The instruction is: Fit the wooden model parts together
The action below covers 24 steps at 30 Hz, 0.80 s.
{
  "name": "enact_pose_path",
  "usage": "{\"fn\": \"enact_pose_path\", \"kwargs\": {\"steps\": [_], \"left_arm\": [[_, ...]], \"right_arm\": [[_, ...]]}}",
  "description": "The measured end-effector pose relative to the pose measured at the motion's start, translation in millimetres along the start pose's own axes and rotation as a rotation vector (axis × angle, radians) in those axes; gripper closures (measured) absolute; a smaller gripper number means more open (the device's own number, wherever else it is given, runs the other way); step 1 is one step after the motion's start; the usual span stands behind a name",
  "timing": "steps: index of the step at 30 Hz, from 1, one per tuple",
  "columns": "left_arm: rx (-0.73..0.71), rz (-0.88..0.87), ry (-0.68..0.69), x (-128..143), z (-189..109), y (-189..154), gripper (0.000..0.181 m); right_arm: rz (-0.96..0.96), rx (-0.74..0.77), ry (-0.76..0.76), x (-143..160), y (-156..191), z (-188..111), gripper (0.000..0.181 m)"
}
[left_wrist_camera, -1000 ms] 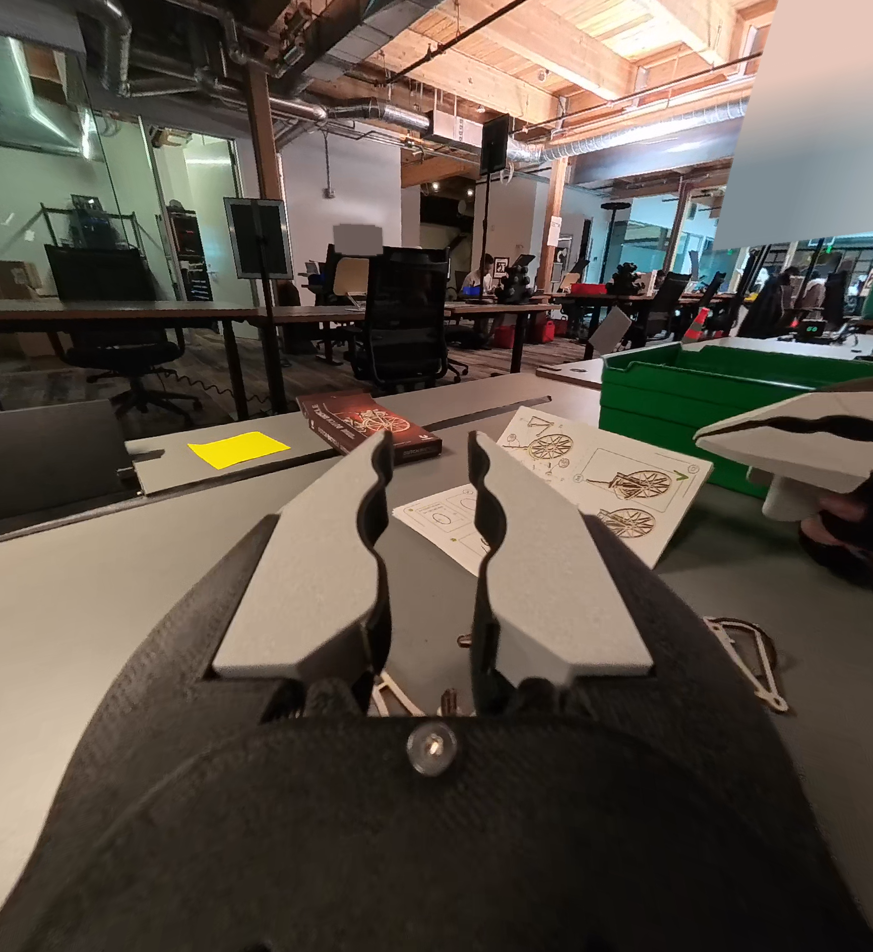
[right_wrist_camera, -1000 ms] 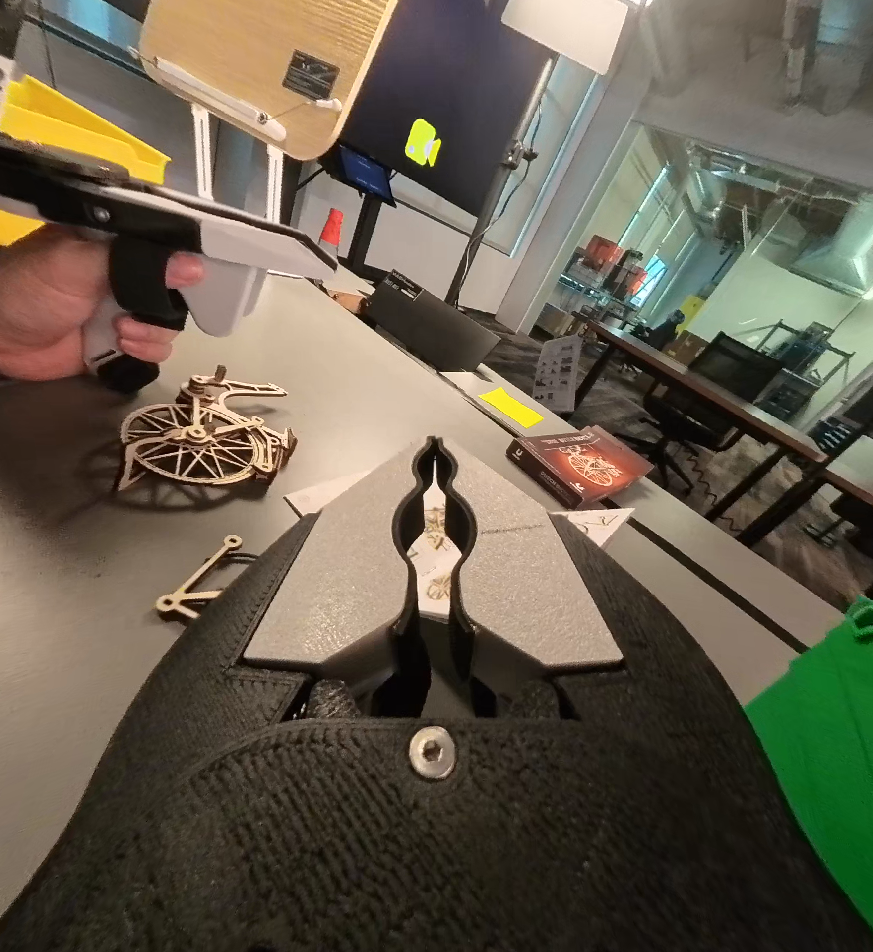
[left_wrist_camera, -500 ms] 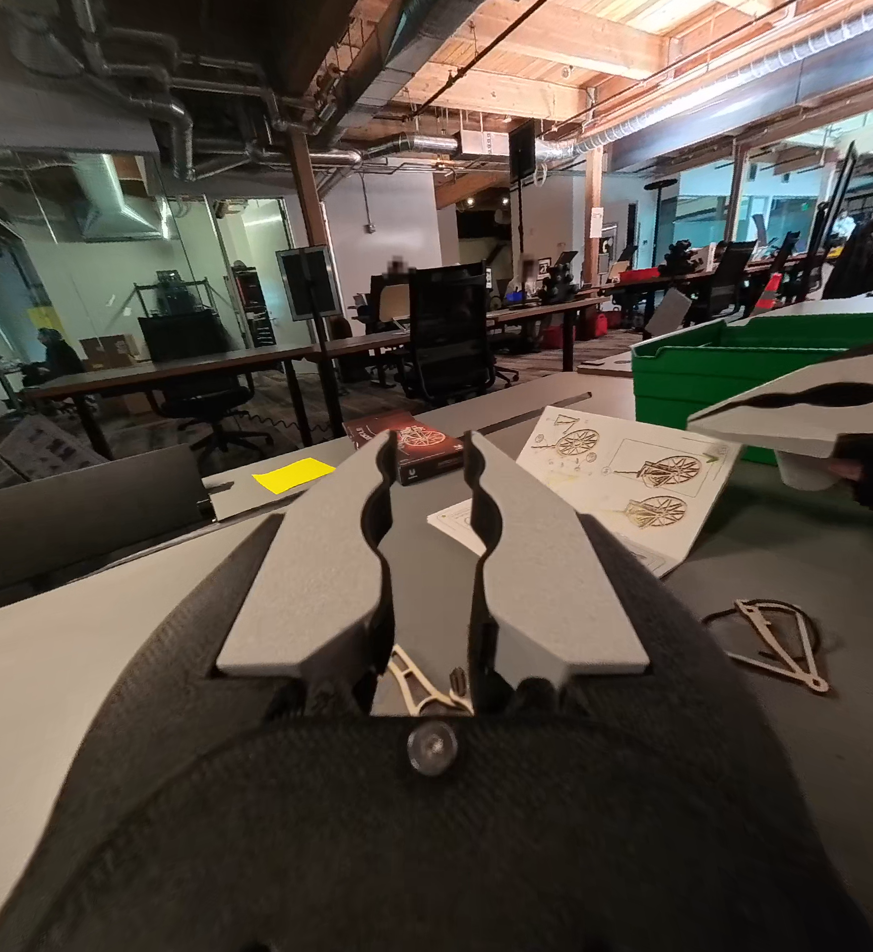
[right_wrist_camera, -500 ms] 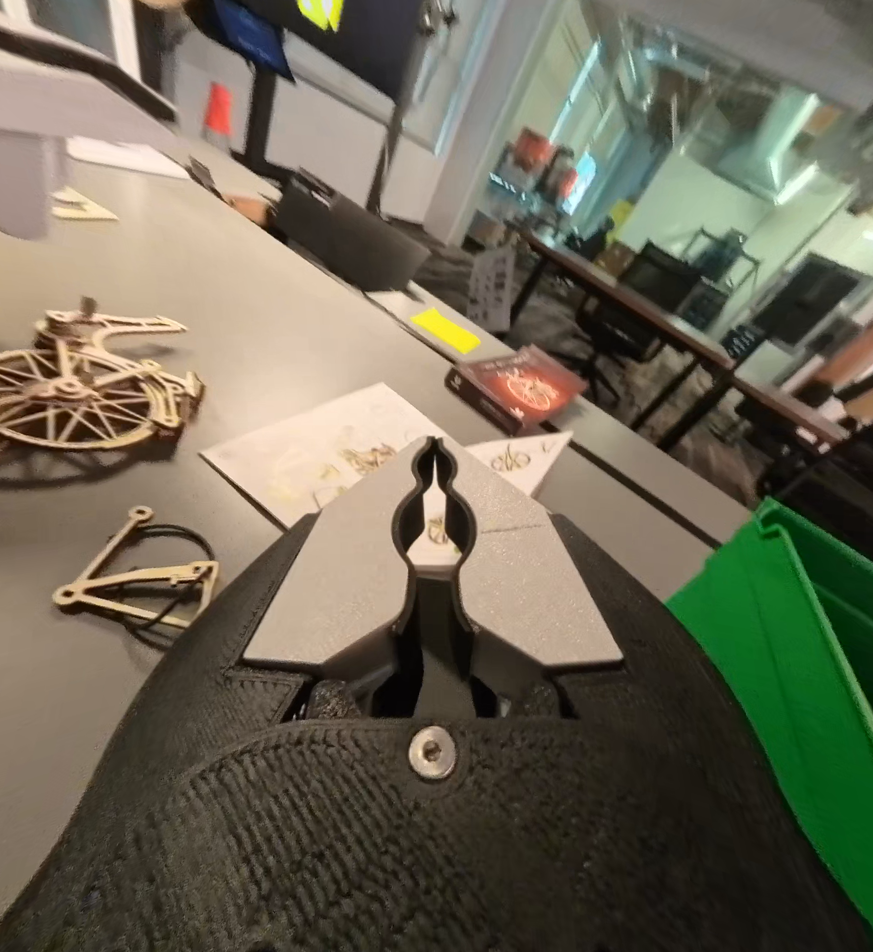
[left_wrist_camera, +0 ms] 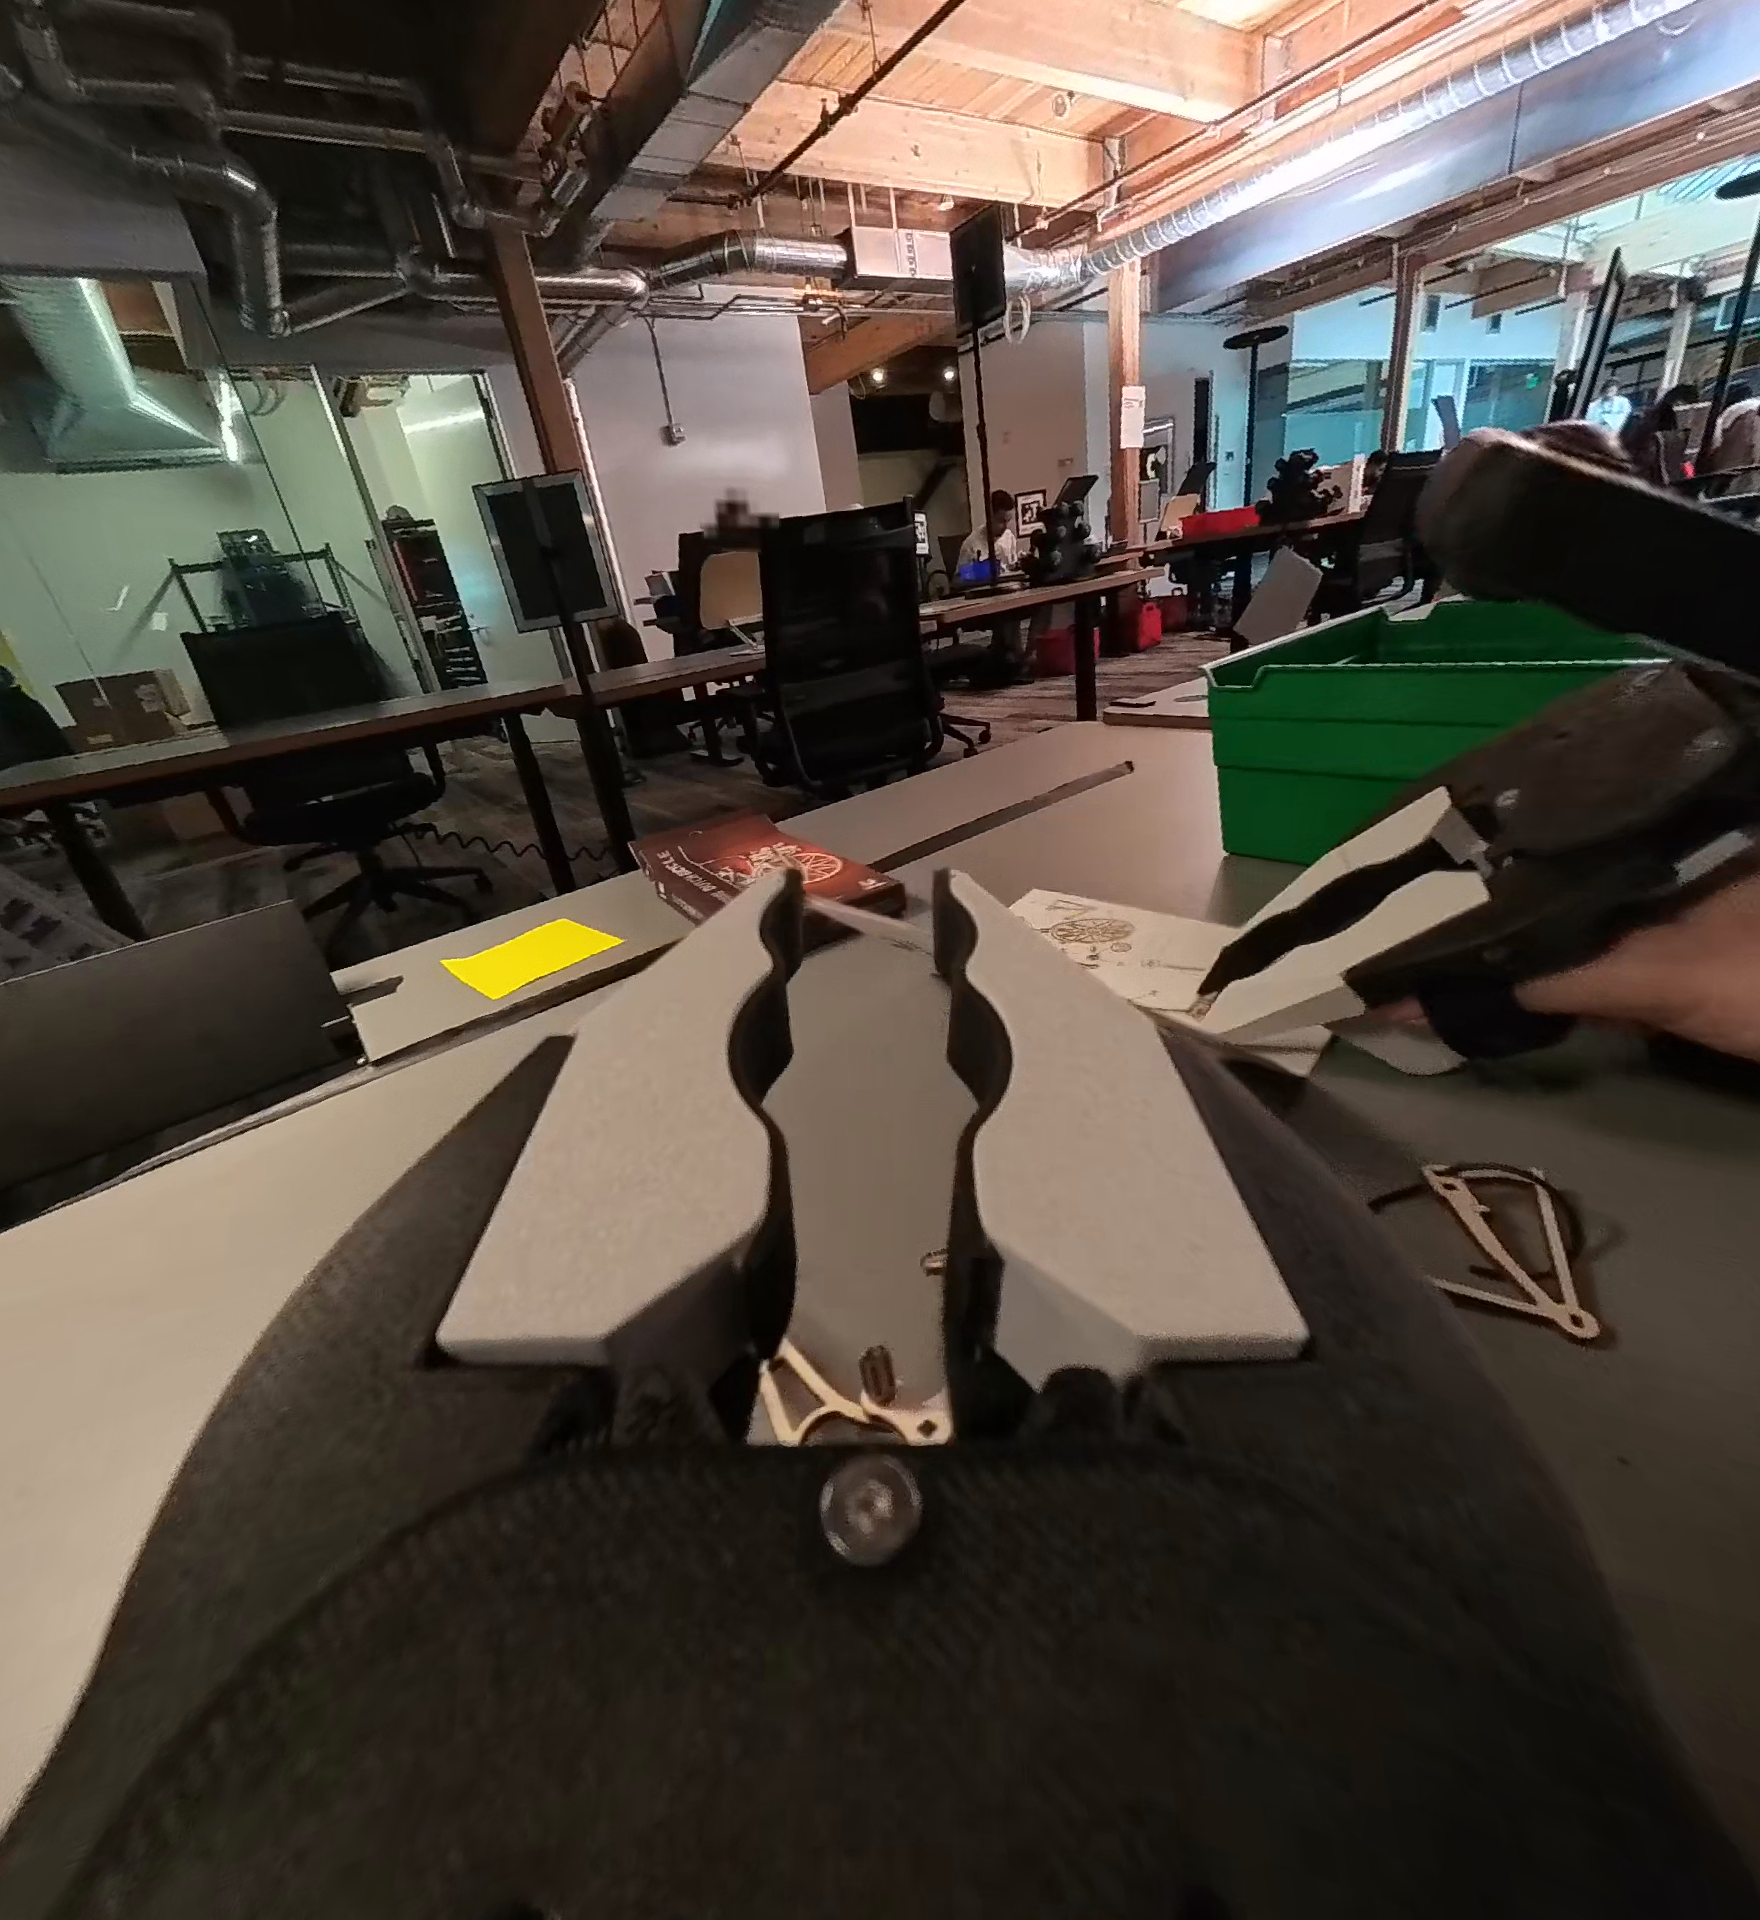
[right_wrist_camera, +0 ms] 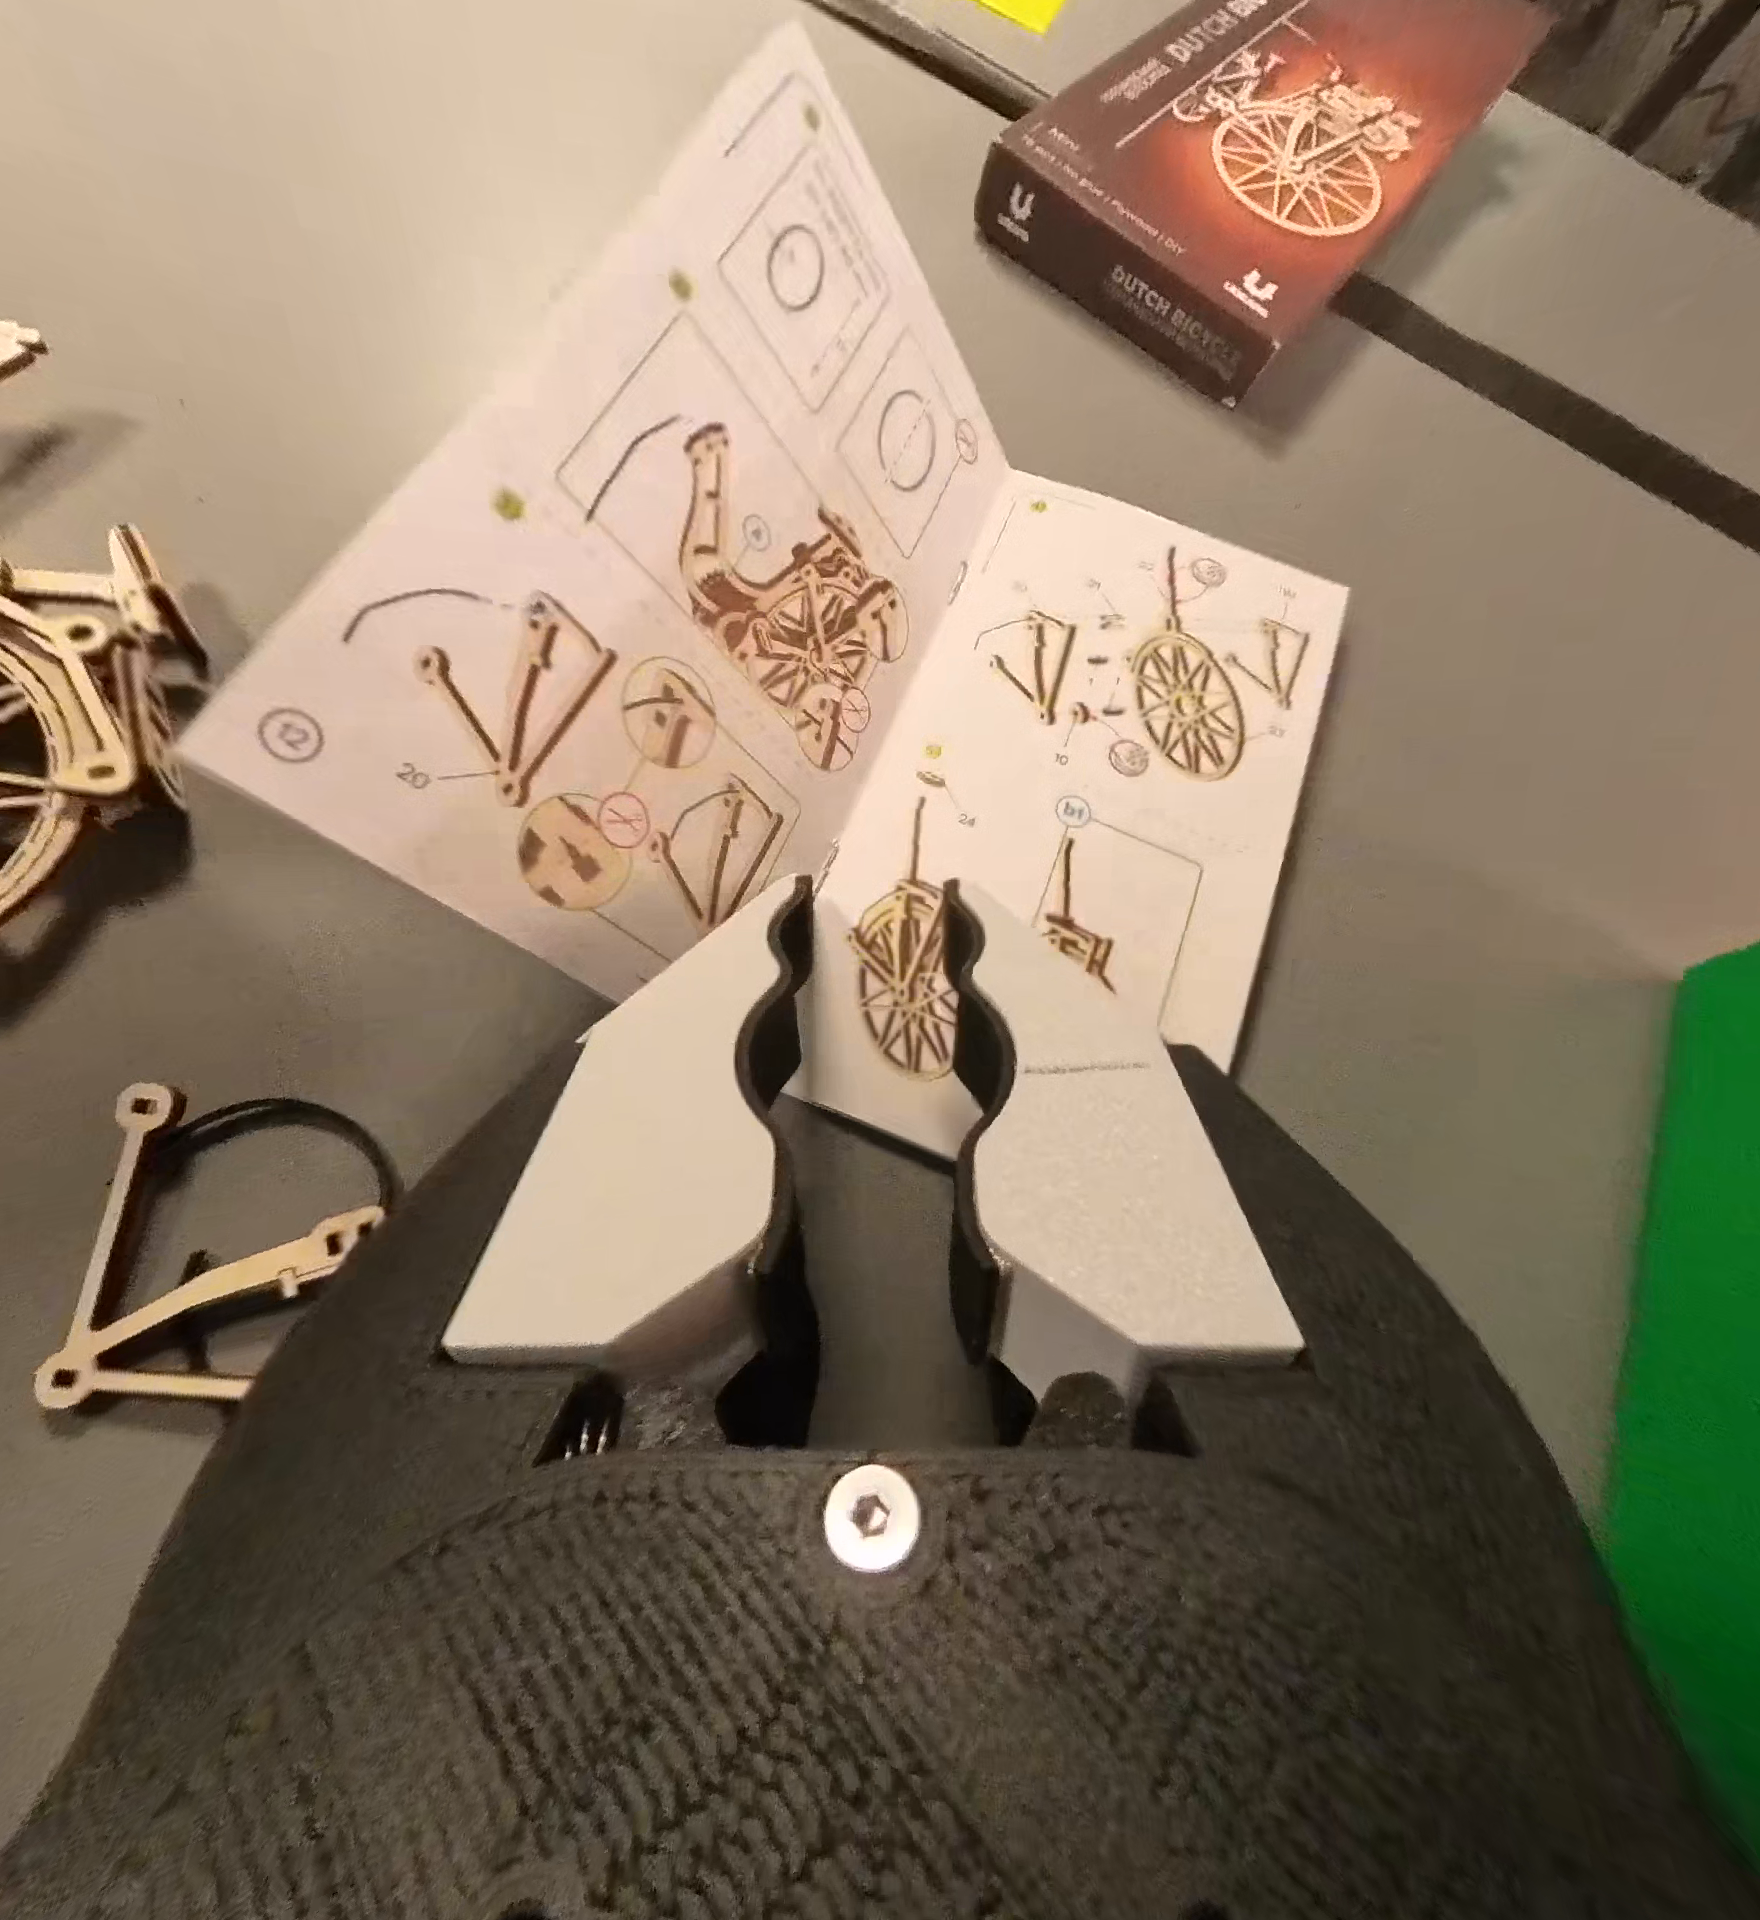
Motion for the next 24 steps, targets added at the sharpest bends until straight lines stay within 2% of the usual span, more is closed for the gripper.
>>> {"fn": "enact_pose_path", "kwargs": {"steps": [6,13,17,24], "left_arm": [[0.032,0.021,0.006,0.4,1.6,-5.7,0.158],[0.041,0.019,0.003,0.1,1.0,-6.7,0.157],[0.043,0.015,0.0,-0.1,0.6,-6.4,0.157],[0.046,0.006,0.001,0.3,0.6,-5.4,0.157]], "right_arm": [[0.144,-0.144,0.013,-1.9,6.5,2.8,0.145],[0.089,-0.137,-0.006,-10.3,18.5,4.8,0.144],[0.057,-0.133,-0.105,-15.6,20.9,-7.1,0.146],[-0.114,-0.093,-0.304,-16.8,27.9,-36.6,0.163]]}}
Point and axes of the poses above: each gripper's, where its closed fingertips meet, z out along the fingers, x out of its underside, y = z × x across the jaws, the point moved 5 cm from there along -z, back along the fingers, and after that the axes turned 10 degrees about y, right-handed, at the moved point
